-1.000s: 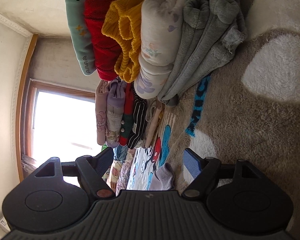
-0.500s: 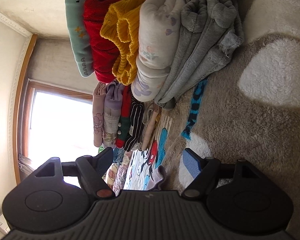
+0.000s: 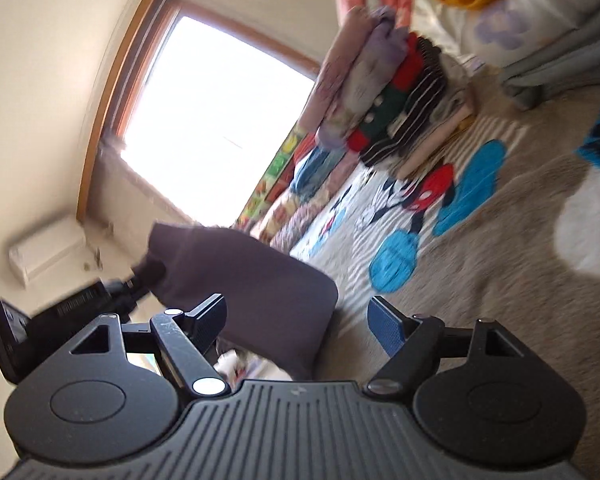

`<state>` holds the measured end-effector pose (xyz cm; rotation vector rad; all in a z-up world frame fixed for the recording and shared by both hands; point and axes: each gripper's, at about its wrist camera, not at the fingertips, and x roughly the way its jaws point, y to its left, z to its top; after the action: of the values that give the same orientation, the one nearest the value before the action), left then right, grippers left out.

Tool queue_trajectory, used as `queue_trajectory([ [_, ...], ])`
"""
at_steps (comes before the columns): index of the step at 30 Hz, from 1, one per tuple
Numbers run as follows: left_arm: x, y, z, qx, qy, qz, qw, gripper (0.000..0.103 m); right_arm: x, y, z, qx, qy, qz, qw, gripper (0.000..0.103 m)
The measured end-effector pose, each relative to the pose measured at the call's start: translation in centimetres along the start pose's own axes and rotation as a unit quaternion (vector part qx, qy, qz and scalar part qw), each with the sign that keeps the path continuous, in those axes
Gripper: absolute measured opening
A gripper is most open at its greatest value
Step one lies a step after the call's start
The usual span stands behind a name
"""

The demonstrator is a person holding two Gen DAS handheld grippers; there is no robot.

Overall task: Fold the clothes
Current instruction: 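Grasp the other lavender sleeve cuff with the left gripper and lift it, then lay the lifted sleeve across the cream body and open the left gripper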

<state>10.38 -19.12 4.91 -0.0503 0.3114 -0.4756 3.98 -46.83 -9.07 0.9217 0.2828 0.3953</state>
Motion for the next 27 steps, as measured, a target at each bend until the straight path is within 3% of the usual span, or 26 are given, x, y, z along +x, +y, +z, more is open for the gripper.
queue_trajectory([
  [6,-2.7,7.2,-1.1,-0.099,-0.007,0.044,0.9941,0.006,4.9,4.1,-3.8,-0.096,0.107,-0.015,0.99,0.078],
  [12,-5.4,12.9,-5.1,-0.212,0.013,0.077,0.9742,0.006,6.7,7.4,-7.2,-0.183,0.153,-0.031,0.971,0.078],
  [15,-5.9,14.7,-8.2,-0.252,0.066,0.085,0.9617,0.006,7.5,8.1,-8.5,-0.218,0.174,-0.045,0.959,0.078],
  [19,-6.7,16.3,-11.7,-0.252,0.161,0.084,0.9507,0.008,7.9,8.8,-9.9,-0.254,0.195,-0.061,0.945,0.078],
  [20,-7.2,17.0,-12.4,-0.256,0.173,0.08,0.9476,0.017,8.0,8.8,-10.0,-0.259,0.197,-0.063,0.944,0.078],
  [23,-8.7,19.0,-12.6,-0.278,0.155,0.076,0.9449,0.044,8.1,8.9,-10.3,-0.267,0.201,-0.068,0.94,0.078],
  [27,-9.2,21.7,-12.8,-0.323,0.145,0.059,0.9335,0.045,8.5,8.7,-10.3,-0.265,0.201,-0.075,0.94,0.077],
])
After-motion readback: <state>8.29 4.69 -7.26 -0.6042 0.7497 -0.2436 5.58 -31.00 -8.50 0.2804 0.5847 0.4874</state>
